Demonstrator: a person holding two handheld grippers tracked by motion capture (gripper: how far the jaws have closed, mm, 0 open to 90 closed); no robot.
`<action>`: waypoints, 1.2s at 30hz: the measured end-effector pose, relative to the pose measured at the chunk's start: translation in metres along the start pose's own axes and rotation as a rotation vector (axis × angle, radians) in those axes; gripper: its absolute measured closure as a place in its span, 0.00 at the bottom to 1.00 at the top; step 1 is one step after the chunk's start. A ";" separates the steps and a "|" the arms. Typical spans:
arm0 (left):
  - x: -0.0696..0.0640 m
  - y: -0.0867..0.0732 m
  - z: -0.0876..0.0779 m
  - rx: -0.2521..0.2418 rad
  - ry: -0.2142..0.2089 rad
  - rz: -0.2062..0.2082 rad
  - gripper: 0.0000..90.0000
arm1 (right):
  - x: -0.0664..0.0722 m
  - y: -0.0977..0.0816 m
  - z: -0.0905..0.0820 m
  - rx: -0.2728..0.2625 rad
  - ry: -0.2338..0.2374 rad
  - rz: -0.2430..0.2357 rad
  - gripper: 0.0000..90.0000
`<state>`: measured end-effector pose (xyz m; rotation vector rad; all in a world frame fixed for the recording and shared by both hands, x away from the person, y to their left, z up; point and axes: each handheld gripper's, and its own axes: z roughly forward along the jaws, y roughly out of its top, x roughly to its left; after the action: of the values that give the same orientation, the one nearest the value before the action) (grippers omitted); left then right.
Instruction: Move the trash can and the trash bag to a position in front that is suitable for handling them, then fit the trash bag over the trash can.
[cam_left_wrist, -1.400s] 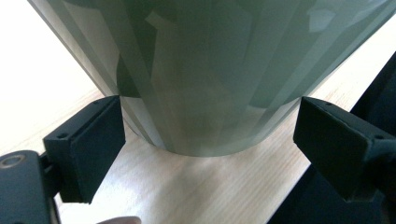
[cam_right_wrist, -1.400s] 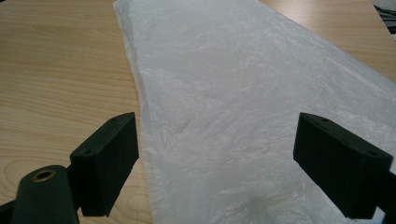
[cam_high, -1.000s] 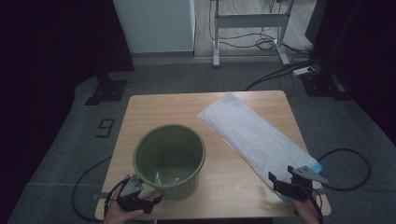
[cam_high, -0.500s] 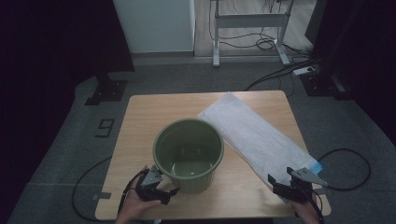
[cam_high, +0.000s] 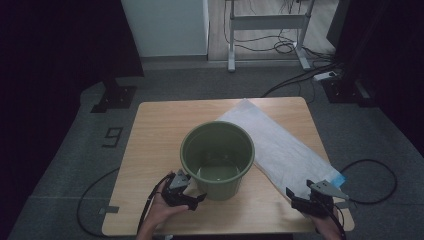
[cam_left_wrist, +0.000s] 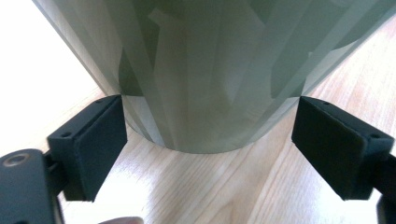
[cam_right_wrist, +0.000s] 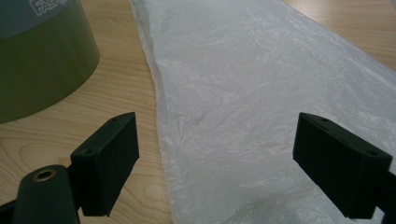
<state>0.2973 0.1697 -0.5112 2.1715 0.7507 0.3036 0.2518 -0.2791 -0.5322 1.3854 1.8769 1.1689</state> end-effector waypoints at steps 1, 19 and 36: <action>0.000 0.000 0.000 0.000 0.000 0.000 0.10 | 0.000 0.000 0.000 0.000 -0.001 -0.002 0.16; 0.035 -0.029 -0.045 -0.029 0.182 -0.121 0.12 | 0.012 0.013 0.006 0.009 -0.072 0.026 0.15; 0.064 -0.057 -0.050 0.009 0.217 -0.180 0.15 | 0.031 0.076 0.115 0.141 -0.092 0.030 0.26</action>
<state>0.3025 0.2683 -0.5235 2.0823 1.0631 0.4469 0.3716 -0.2041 -0.5199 1.5214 1.9100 0.9861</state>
